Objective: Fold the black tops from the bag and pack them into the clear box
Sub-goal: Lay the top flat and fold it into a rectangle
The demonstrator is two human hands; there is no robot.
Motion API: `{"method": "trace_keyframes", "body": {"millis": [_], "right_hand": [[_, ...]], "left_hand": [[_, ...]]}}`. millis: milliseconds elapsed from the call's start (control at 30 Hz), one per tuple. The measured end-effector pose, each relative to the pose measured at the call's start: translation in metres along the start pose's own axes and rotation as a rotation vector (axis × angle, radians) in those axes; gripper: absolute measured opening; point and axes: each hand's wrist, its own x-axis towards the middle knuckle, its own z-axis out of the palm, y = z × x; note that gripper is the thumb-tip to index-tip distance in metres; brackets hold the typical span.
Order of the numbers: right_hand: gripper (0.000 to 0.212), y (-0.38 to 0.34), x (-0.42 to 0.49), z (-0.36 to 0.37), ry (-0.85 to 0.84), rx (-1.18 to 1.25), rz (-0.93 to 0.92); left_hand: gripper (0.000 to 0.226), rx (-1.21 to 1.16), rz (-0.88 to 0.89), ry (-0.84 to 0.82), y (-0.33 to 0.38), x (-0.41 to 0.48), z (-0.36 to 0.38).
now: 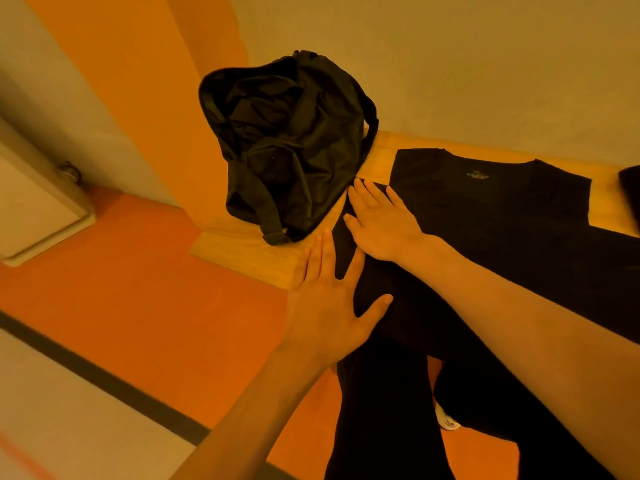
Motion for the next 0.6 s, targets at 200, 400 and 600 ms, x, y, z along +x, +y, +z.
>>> {"method": "trace_keyframes", "body": {"millis": [200,400,600], "right_hand": [[0.062,0.040,-0.027,-0.031,0.064,0.152,-0.015],[0.059,0.151,-0.063,-0.059,0.252,0.230,0.474],[0.044,0.234,-0.060,-0.077,0.134,0.163,0.626]], "left_hand": [[0.087,-0.019,-0.001,-0.031,0.003,0.000,-0.018],[0.077,-0.272,0.091,0.070,0.034,0.086,-0.057],[0.048,-0.260,0.214,-0.050,0.044,0.239,-0.019]]}}
